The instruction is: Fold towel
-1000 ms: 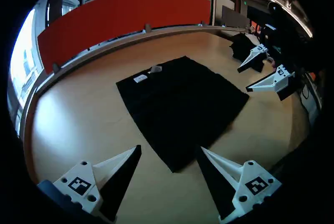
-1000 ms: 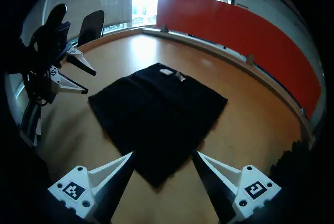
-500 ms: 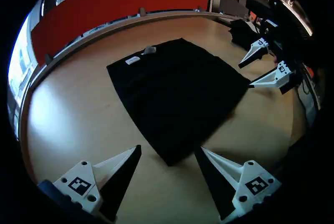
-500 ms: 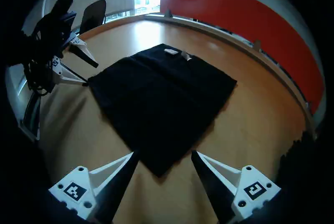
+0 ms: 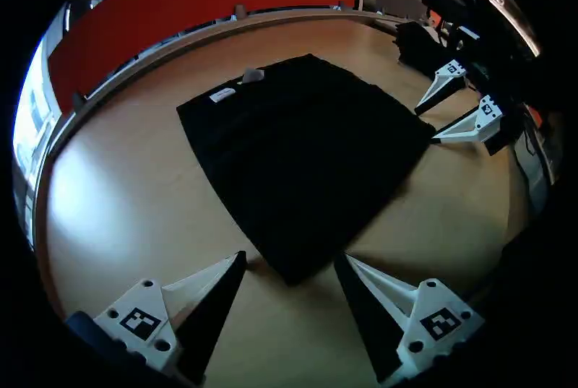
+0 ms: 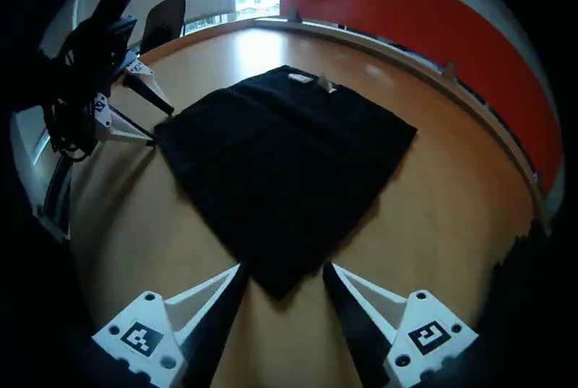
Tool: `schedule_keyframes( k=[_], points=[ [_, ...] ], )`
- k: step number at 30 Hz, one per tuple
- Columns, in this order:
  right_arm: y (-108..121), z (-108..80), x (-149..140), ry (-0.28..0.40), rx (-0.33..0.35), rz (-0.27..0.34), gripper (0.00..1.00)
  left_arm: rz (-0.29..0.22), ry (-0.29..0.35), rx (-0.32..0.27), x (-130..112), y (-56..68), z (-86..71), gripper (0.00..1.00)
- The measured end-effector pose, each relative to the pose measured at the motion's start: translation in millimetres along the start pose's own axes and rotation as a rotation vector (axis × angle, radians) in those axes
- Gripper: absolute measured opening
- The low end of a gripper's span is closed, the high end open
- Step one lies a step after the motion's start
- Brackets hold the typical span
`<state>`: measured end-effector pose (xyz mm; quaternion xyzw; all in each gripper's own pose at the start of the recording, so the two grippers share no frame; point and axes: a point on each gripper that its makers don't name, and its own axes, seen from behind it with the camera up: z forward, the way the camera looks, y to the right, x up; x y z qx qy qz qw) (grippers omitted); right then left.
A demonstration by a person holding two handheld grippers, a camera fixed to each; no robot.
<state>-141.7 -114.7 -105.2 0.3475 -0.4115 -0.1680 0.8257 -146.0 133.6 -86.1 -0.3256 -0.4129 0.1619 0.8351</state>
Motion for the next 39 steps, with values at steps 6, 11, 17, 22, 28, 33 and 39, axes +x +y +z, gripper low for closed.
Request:
schedule_keyframes(
  k=[6, 11, 17, 22, 28, 33, 39],
  points=[
    [0, 1.7, 1, -0.002, 0.004, -0.002, 0.64, -0.003, -0.012, 0.005, -1, 1.3, -0.7, 0.81],
    [-3, 2.8, 2, -0.001, 0.013, -0.013, 0.54, -0.003, -0.017, 0.005, -1, 2.2, -1.1, 0.74],
    [-2, 3.3, 2, -0.001, 0.005, 0.002, 0.37, 0.006, -0.022, -0.001, -1, 6.6, -1.7, 0.55],
    [-1, 2.5, 2, 0.002, -0.001, 0.012, 0.27, 0.01, -0.024, -0.005, -1, 10.6, -1.1, 0.39],
    [-4, 2.6, 3, 0.012, 0.007, 0.018, 0.18, -0.014, -0.029, 0.007, 0, 8.4, -1.3, 0.19],
    [-4, 0.3, 9, 0.031, 0.008, 0.036, 0.17, -0.034, -0.029, 0.003, 2, 7.9, -1.9, 0.14],
    [-2, -6.8, 16, 0.043, 0.0, 0.024, 0.17, -0.049, 0.003, 0.007, 12, 7.1, -10.1, 0.13]
  ],
)
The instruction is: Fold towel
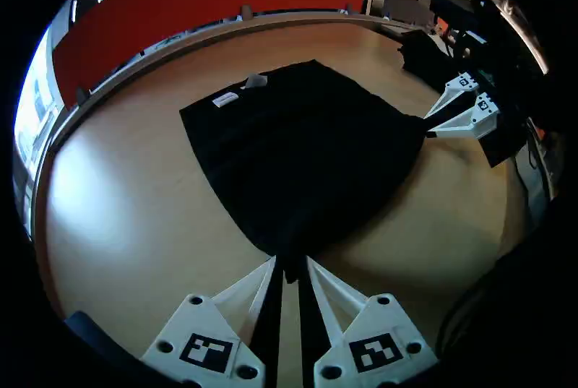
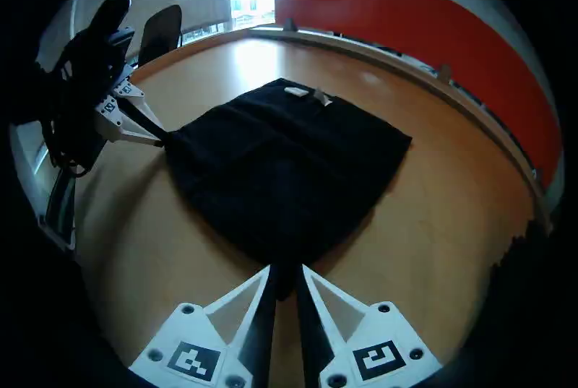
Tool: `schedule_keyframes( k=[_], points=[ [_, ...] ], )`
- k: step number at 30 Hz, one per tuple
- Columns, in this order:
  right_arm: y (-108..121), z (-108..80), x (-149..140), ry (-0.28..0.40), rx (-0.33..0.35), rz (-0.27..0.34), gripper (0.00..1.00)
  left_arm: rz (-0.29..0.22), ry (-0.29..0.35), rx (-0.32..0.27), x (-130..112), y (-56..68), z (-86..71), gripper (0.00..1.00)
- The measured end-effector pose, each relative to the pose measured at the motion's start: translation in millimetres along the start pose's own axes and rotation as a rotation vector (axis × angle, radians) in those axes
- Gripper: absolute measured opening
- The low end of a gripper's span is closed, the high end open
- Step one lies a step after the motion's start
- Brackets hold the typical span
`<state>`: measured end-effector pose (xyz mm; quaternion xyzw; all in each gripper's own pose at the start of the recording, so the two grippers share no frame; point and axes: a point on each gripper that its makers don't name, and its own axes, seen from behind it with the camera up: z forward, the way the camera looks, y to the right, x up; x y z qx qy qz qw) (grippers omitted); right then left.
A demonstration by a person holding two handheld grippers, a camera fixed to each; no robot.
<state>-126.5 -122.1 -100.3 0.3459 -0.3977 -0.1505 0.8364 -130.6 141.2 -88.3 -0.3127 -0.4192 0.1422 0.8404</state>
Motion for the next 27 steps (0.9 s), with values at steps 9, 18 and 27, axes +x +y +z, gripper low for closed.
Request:
schedule_keyframes(
  k=[9, 18, 27],
  points=[
    [-2, -16.1, 18, 0.029, -0.007, -0.004, 0.17, -0.039, 0.028, 0.016, 16, -2.2, -23.4, 0.13],
    [-11, -41.6, 35, 0.042, -0.006, -0.023, 0.17, -0.063, 0.03, 0.023, 27, 2.3, -52.8, 0.13],
    [-19, -72.4, 50, 0.059, -0.003, -0.031, 0.17, -0.08, 0.052, 0.024, 43, 8.6, -82.3, 0.13]
  ],
)
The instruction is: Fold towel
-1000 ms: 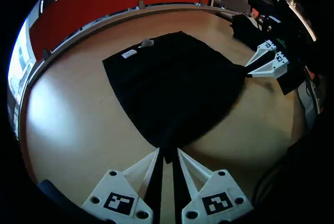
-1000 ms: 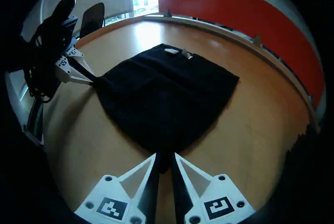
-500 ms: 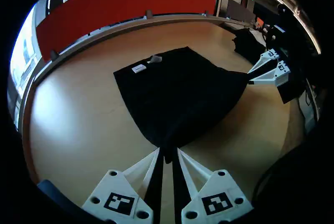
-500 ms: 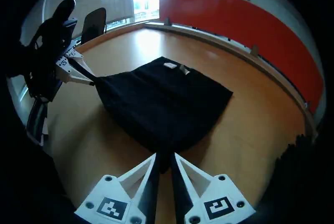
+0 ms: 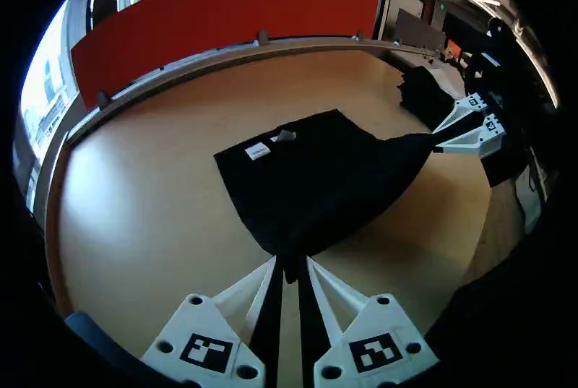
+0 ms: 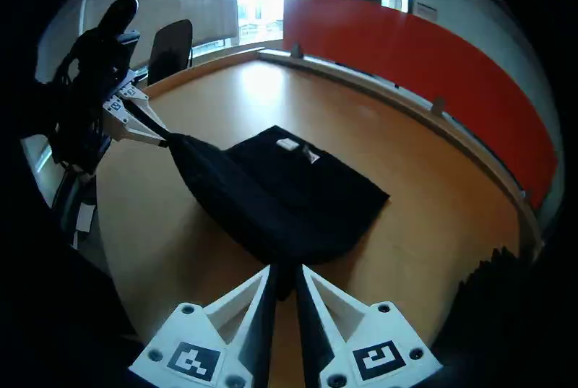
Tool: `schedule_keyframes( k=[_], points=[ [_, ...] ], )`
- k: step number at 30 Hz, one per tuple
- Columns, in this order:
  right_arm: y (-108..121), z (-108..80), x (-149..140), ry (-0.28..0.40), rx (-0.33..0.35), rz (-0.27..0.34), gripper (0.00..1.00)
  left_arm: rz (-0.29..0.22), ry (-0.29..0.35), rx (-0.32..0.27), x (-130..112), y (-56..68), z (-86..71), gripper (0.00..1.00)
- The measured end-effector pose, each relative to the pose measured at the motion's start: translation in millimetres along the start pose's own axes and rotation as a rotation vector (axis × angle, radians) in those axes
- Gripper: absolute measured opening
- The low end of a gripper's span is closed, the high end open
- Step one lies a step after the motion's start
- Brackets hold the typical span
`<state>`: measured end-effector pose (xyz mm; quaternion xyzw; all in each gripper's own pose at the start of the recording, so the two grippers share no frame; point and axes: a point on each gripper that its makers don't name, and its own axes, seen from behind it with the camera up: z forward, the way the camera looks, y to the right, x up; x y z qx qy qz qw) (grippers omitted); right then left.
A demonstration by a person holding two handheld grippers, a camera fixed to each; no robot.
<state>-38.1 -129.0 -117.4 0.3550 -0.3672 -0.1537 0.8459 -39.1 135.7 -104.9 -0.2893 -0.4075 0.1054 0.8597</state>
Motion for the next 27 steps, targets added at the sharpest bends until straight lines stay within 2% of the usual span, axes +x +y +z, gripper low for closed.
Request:
schedule_keyframes(
  k=[11, 27],
  points=[
    [-3, -19.2, 10, 0.004, 0.009, -0.001, 0.17, -0.014, 0.022, -0.012, 16, 2.9, -19.0, 0.13],
    [-8, -34.7, 19, 0.0, 0.02, -0.008, 0.17, -0.03, 0.011, -0.03, 17, 10.7, -36.5, 0.13]
  ],
)
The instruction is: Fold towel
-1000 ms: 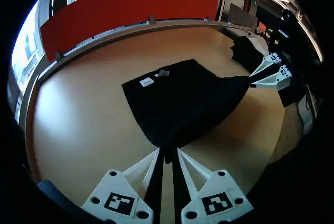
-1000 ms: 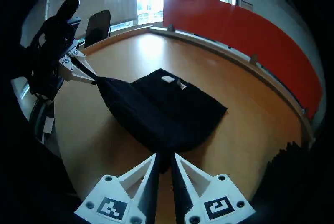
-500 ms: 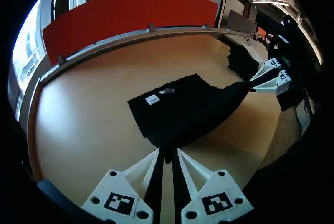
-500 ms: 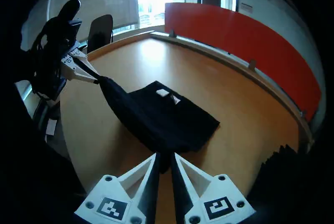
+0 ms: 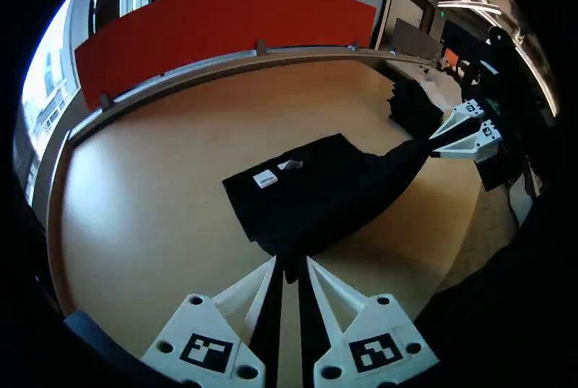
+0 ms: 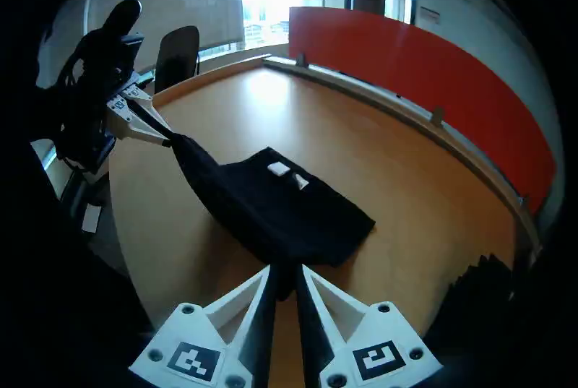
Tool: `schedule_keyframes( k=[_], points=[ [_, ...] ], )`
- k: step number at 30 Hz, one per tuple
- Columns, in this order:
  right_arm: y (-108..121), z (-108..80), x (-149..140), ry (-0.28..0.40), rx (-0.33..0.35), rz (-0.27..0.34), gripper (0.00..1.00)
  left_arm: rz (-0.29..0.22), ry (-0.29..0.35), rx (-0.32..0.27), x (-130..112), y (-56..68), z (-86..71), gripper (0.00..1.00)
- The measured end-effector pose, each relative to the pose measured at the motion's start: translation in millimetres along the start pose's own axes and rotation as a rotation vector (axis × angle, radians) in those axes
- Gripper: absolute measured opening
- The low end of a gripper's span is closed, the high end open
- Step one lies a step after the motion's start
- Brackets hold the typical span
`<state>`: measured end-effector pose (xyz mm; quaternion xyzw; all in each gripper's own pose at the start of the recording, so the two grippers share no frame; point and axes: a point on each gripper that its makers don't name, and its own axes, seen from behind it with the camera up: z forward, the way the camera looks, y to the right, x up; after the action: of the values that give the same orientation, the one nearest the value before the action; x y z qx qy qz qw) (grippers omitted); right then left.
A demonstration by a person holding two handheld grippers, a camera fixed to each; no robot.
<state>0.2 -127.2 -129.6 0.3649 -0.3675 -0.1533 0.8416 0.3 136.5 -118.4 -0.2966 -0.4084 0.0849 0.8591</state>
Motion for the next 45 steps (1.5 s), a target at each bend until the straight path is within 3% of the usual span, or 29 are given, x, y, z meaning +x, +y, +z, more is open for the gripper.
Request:
schedule_keyframes(
  k=[11, 23, 35, 45],
  points=[
    [-6, -8.7, 4, -0.002, 0.018, -0.001, 0.17, -0.009, -0.002, -0.007, 2, 1.4, -8.0, 0.13],
    [-1, -3.4, 4, -0.019, 0.021, -0.012, 0.17, -0.011, -0.006, 0.004, 5, -3.0, -1.3, 0.13],
    [29, 19.9, 8, -0.042, 0.001, -0.008, 0.17, -0.062, 0.004, 0.015, 21, -17.4, 25.1, 0.13],
    [50, 38.3, 11, -0.058, -0.011, 0.014, 0.17, -0.05, -0.012, 0.034, 26, -31.4, 50.4, 0.13]
  ],
)
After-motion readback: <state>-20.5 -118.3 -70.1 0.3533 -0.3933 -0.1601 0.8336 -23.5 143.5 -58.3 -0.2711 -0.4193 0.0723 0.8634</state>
